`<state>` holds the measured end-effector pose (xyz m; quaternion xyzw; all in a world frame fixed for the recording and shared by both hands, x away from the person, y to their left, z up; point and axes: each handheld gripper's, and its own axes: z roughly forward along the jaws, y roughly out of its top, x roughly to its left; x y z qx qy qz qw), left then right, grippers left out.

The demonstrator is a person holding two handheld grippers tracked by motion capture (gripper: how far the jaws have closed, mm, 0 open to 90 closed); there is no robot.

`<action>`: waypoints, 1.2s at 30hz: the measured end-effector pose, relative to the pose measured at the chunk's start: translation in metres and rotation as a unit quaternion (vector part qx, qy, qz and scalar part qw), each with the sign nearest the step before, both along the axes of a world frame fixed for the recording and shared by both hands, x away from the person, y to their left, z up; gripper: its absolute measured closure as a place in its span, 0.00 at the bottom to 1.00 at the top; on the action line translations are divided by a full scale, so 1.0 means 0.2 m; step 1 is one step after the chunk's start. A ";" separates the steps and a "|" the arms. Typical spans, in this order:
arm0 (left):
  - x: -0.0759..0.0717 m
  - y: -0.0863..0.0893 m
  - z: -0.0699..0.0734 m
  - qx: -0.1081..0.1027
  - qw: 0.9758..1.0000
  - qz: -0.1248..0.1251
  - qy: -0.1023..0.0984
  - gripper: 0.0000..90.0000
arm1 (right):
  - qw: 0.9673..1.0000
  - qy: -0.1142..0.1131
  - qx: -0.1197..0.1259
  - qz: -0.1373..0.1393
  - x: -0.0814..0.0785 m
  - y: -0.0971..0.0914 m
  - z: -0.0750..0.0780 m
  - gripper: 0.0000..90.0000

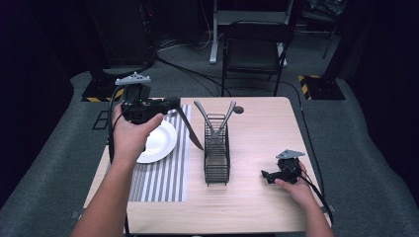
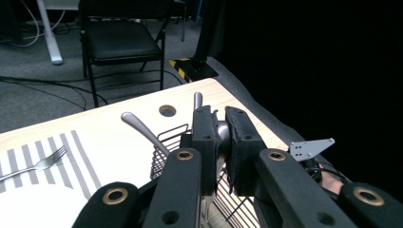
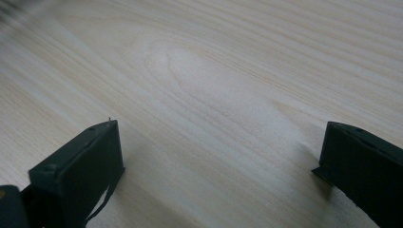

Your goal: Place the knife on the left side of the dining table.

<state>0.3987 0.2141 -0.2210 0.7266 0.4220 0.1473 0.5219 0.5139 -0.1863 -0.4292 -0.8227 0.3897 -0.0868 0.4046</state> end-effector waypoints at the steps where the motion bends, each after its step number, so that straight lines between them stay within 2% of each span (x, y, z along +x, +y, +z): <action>1: 0.00 0.01 -0.01 0.001 1.000 0.002 0.000 0.93 | 1.000 0.001 0.002 0.003 0.00 0.00 0.00 0.00; 21: 0.05 0.10 -0.20 -0.003 0.999 0.025 0.035 0.93 | 1.000 0.000 0.000 0.000 0.00 0.00 0.00 0.00; 26: 0.05 0.12 -0.26 -0.004 0.999 0.029 0.046 0.93 | 1.000 0.002 0.002 0.003 0.00 0.00 0.00 0.00; 30: 0.06 0.13 -0.29 -0.016 0.998 0.039 0.055 0.93 | 1.000 0.000 0.000 0.000 0.00 0.00 0.00 0.00; 36: 0.06 0.15 -0.34 -0.013 0.997 0.045 0.062 0.93 | 1.000 0.000 0.000 0.000 0.00 0.00 0.00 0.00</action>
